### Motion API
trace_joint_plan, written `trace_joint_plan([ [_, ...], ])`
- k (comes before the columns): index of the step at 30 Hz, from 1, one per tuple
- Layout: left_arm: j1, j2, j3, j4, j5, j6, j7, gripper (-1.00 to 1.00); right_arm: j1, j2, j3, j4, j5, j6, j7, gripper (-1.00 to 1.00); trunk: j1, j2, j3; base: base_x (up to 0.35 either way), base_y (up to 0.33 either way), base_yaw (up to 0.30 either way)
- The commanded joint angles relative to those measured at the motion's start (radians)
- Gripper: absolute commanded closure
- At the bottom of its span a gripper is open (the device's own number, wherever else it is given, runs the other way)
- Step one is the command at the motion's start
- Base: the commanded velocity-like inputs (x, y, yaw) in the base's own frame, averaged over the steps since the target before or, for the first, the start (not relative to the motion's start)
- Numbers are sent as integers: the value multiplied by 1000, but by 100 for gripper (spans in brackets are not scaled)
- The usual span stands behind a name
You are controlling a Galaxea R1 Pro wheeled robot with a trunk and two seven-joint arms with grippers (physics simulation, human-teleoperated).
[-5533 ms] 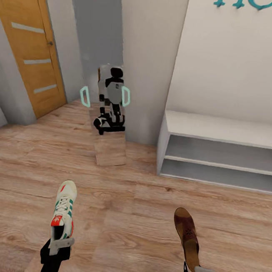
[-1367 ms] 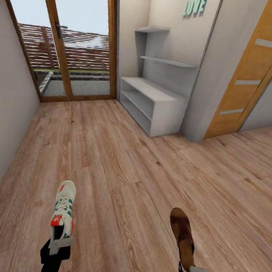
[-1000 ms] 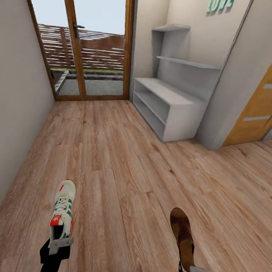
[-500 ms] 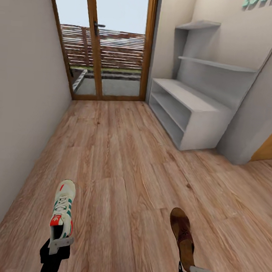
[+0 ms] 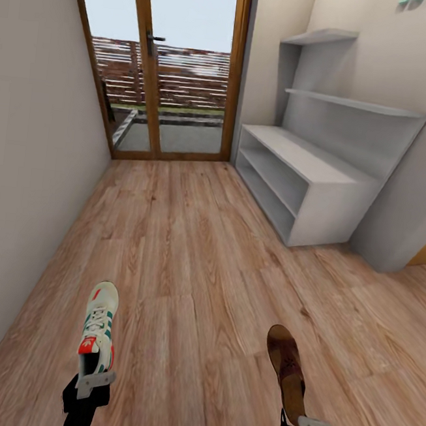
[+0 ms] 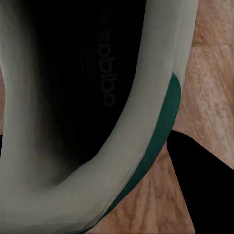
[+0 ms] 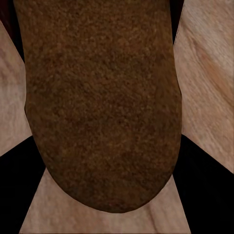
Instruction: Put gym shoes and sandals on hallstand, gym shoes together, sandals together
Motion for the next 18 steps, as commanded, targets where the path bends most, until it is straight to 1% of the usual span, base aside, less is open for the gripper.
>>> trace_joint_plan([
  [1, 0, -1, 3, 0, 1, -3, -3, 100, 0, 0, 2, 0, 1, -3, -5, 100, 0, 0, -1, 338, 0, 1],
  [18, 0, -1, 3, -2, 1, -5, -2, 100, 0, -1, 2, 2, 1, -8, -5, 100, 0, 0, -1, 338, 0, 1],
])
